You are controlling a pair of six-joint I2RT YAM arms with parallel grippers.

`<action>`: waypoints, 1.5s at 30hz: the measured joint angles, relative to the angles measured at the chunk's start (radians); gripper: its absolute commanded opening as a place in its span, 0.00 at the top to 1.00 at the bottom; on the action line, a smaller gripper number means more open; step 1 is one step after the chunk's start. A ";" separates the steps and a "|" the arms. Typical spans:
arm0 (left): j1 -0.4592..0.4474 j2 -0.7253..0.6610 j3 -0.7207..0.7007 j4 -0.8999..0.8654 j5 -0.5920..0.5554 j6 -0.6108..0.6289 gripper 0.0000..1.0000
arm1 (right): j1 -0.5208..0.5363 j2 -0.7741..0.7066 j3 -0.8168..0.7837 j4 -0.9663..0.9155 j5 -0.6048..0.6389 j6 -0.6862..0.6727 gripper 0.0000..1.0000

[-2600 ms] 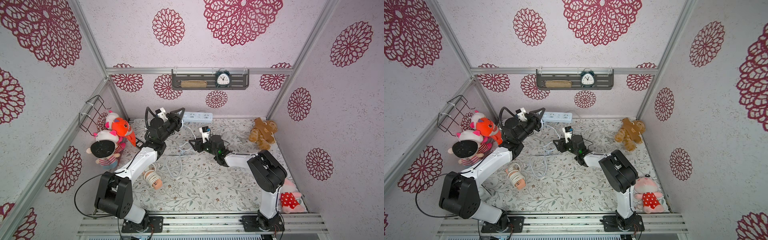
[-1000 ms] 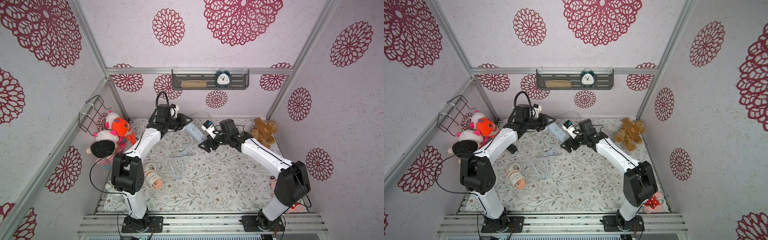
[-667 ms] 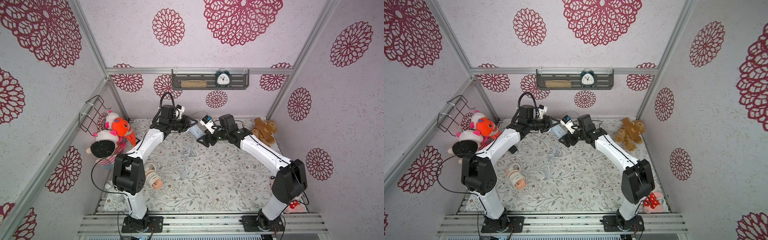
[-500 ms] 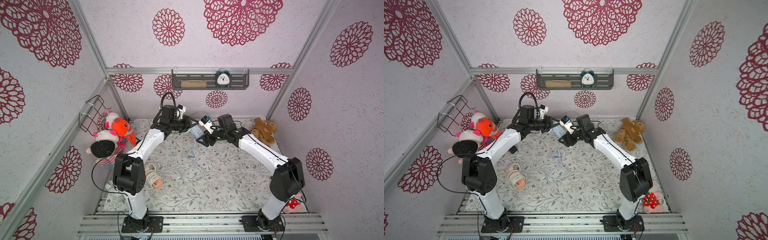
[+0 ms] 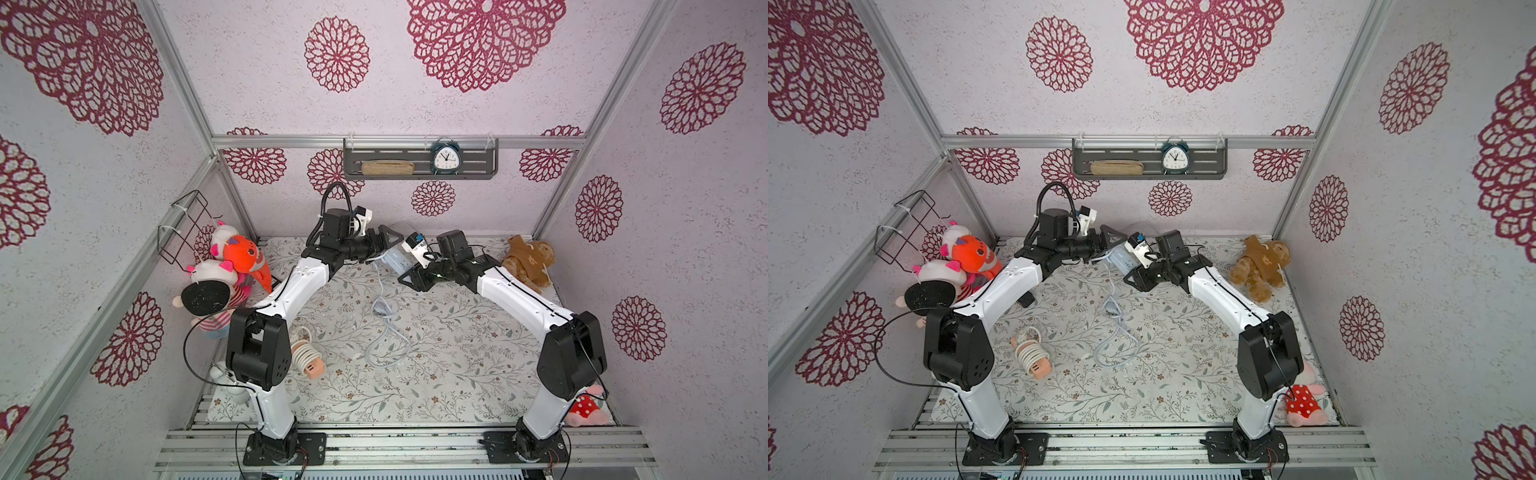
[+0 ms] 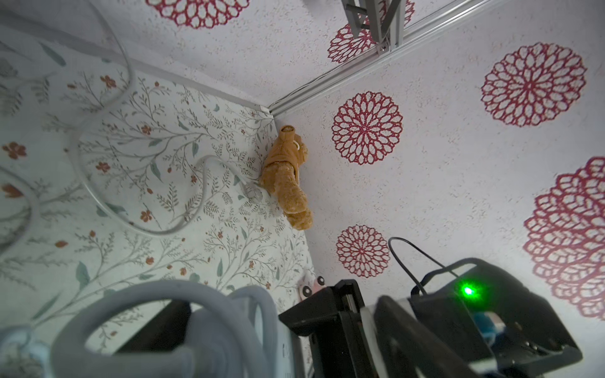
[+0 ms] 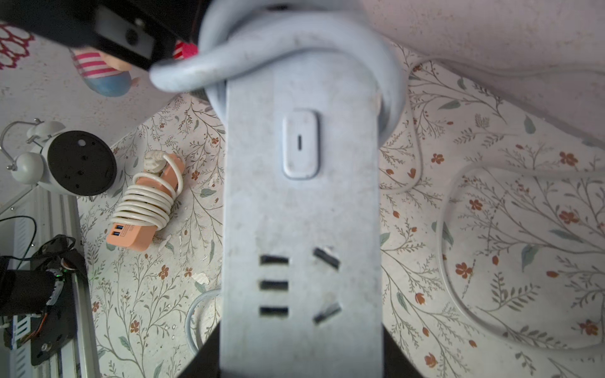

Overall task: Unwrap the cord wrapped around the power strip
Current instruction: Unwrap the power cord from the power strip.

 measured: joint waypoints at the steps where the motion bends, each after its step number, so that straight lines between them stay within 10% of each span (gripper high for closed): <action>1: 0.003 -0.005 0.000 -0.013 -0.004 0.019 0.03 | -0.005 0.000 -0.008 -0.005 0.004 0.005 0.95; 5: 0.019 -0.054 0.000 -0.102 -0.043 0.135 0.01 | -0.010 -0.008 -0.016 -0.027 0.012 0.003 0.97; 21: 0.021 -0.205 -0.042 -0.391 -0.062 0.576 0.46 | -0.042 -0.101 -0.016 -0.165 -0.005 -0.099 1.00; 27: 0.007 -0.192 -0.034 -0.437 -0.061 0.624 0.55 | -0.053 -0.101 -0.016 -0.182 -0.007 -0.101 1.00; 34: -0.008 -0.152 0.017 -0.493 -0.062 0.661 0.99 | -0.064 -0.101 -0.016 -0.193 -0.005 -0.101 1.00; 45: -0.014 -0.134 0.078 -0.412 -0.004 0.557 1.00 | -0.072 -0.101 -0.068 -0.204 -0.010 -0.128 1.00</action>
